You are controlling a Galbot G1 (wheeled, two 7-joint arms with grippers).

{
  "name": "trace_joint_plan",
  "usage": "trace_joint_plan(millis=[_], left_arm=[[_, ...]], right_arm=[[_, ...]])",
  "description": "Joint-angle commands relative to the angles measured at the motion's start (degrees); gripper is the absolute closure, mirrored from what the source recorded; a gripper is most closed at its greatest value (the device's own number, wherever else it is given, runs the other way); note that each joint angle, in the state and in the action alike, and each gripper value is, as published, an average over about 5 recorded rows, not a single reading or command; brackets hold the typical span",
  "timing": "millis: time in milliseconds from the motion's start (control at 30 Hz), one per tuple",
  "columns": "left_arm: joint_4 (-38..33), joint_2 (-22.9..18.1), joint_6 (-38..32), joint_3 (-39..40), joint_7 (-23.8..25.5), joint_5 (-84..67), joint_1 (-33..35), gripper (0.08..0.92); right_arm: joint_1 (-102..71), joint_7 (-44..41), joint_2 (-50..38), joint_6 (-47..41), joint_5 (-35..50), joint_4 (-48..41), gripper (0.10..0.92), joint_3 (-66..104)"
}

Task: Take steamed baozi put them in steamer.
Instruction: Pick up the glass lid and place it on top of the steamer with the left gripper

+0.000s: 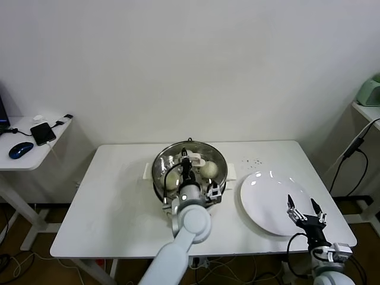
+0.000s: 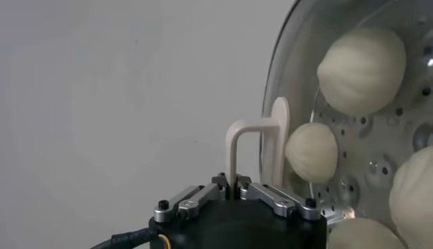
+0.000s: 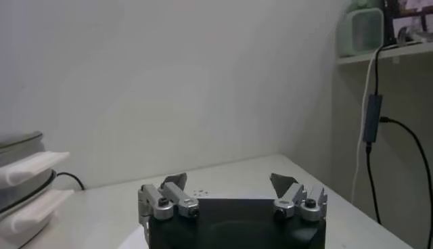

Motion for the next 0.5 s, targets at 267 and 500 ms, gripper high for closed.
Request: trace_joint_plan(millis=[267, 500], left_arm=[[0.81, -2.80, 0.59, -0.19, -2.30, 1.10, 0.98, 0.845], [1.12, -2.80, 0.06, 0.04, -2.61, 1.61, 1.17, 0.845]], right_arm=[[-0.12, 0.03, 0.21, 0.17, 0.00, 0.02, 0.203, -0.11], [-0.10, 0.02, 0.17, 0.16, 0.02, 0.04, 0.203, -0.02]])
